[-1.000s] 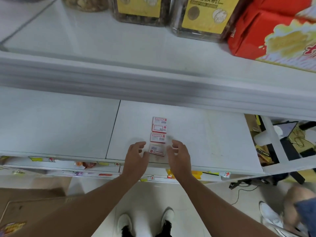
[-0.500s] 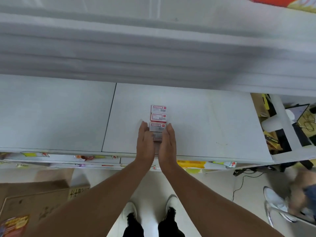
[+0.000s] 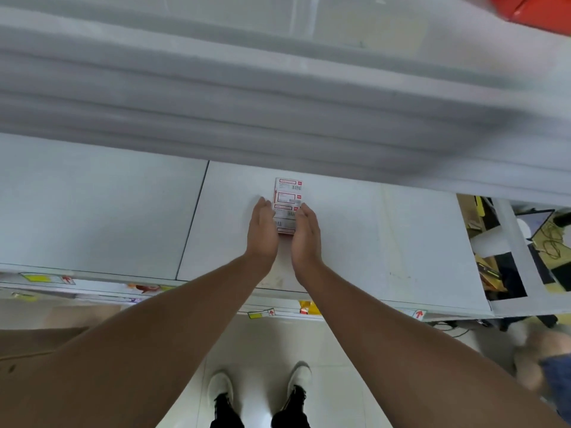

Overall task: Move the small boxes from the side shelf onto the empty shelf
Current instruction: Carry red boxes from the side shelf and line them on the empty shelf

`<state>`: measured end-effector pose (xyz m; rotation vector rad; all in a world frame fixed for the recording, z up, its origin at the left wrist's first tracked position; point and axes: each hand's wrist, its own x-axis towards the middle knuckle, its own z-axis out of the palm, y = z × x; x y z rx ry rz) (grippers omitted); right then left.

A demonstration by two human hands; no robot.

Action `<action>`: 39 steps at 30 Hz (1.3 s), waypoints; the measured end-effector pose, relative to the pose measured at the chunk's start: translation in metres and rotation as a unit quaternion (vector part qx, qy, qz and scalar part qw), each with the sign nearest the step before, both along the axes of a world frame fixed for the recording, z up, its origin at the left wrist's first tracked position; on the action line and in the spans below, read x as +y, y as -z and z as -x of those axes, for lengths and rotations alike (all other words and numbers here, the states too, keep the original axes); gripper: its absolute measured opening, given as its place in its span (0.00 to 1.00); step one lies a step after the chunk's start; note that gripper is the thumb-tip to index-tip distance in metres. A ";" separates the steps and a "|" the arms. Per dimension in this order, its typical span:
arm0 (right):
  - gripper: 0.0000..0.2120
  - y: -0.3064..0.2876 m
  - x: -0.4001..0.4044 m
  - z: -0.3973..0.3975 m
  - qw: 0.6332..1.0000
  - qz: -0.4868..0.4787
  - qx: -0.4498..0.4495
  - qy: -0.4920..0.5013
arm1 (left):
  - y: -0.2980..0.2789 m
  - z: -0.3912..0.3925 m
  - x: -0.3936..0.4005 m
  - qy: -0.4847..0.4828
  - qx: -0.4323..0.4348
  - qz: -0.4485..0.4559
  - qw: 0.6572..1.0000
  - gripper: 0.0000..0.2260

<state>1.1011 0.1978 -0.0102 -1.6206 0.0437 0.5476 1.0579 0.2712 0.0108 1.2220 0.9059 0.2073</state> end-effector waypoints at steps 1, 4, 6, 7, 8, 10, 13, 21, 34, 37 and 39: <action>0.12 -0.002 0.000 -0.002 1.000 0.004 0.002 0.000 | -0.002 -0.002 0.001 0.004 -0.001 -0.014 1.000 0.20; 0.12 -0.004 -0.001 -0.008 1.000 0.015 -0.001 -0.006 | -0.004 0.001 0.005 0.018 0.010 -0.045 0.999 0.22; 0.13 -0.005 -0.006 -0.008 1.000 0.022 -0.008 -0.007 | -0.003 0.009 0.012 0.031 0.024 -0.081 0.996 0.25; 0.14 -0.005 -0.010 -0.007 0.999 0.028 -0.013 -0.009 | -0.001 0.014 0.017 0.040 0.032 -0.104 0.993 0.25; 0.15 -0.004 -0.014 -0.007 0.999 0.040 -0.022 -0.016 | 0.002 0.020 0.023 0.056 0.043 -0.127 0.989 0.25; 0.17 -0.008 -0.024 -0.004 0.995 0.071 -0.044 -0.049 | 0.005 0.033 0.037 0.106 0.067 -0.179 0.976 0.24; 0.16 -0.024 -0.033 0.001 0.981 0.131 -0.073 -0.122 | 0.004 0.057 0.059 0.210 0.098 -0.263 0.937 0.24; 0.26 -0.071 -0.035 0.018 0.899 0.320 -0.156 -0.254 | -0.036 0.094 0.106 0.390 0.186 -0.478 0.765 0.25; 0.33 -0.116 -0.049 0.048 0.687 0.522 -0.299 -0.409 | -0.087 0.143 0.088 0.405 0.261 -0.603 0.635 0.25; 0.33 -0.125 -0.054 0.052 0.663 0.516 -0.327 -0.432 | -0.102 0.160 0.078 0.377 0.280 -0.591 0.655 0.25; 0.33 -0.129 -0.060 0.053 0.645 0.508 -0.356 -0.447 | -0.110 0.173 0.067 0.356 0.301 -0.591 0.658 0.25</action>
